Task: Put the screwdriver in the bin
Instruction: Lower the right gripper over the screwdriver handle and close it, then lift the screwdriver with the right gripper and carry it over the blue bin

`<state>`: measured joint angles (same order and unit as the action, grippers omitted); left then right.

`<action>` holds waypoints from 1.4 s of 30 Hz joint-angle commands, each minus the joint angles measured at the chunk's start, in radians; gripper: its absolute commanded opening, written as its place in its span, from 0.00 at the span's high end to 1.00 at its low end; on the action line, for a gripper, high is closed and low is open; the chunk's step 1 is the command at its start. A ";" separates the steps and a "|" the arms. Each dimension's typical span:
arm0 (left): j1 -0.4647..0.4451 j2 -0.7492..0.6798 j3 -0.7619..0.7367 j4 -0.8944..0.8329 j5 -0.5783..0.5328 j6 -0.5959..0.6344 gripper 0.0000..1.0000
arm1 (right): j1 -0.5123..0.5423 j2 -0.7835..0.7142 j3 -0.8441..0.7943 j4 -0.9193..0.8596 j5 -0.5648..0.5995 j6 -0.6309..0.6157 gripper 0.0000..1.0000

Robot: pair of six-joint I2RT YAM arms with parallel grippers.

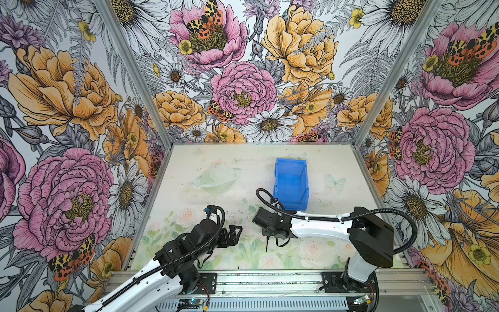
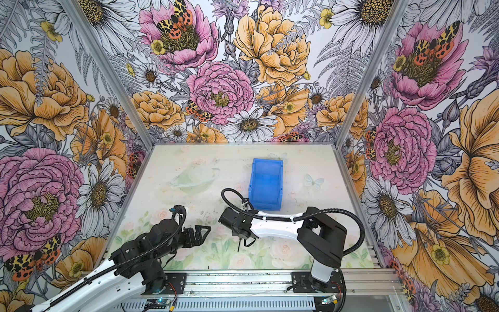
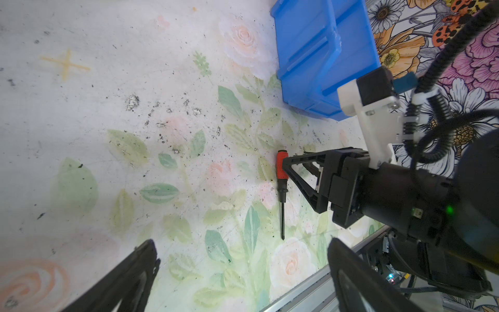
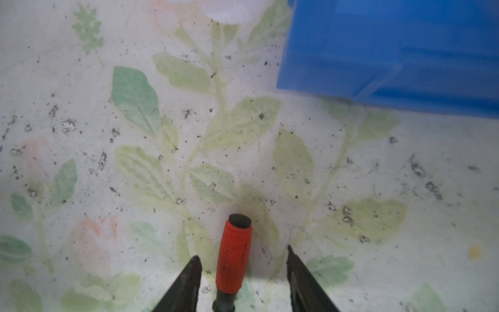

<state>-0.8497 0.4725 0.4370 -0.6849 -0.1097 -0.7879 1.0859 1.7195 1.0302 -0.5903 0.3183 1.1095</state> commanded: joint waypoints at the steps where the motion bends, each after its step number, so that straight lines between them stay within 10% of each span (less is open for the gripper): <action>1: -0.011 -0.011 -0.011 -0.011 -0.031 -0.014 0.01 | -0.006 0.031 -0.010 0.042 -0.016 -0.014 0.52; 19: -0.015 -0.015 -0.012 -0.021 -0.053 -0.017 0.01 | -0.035 0.059 -0.023 0.064 -0.051 -0.044 0.94; 42: -0.016 0.124 0.059 0.096 -0.021 0.128 0.01 | -0.310 -0.327 0.045 0.012 0.020 -0.270 0.98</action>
<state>-0.8555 0.5743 0.4545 -0.6624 -0.1444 -0.7227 0.8215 1.4017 1.0264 -0.5541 0.3187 0.9218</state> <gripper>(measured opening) 0.986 0.191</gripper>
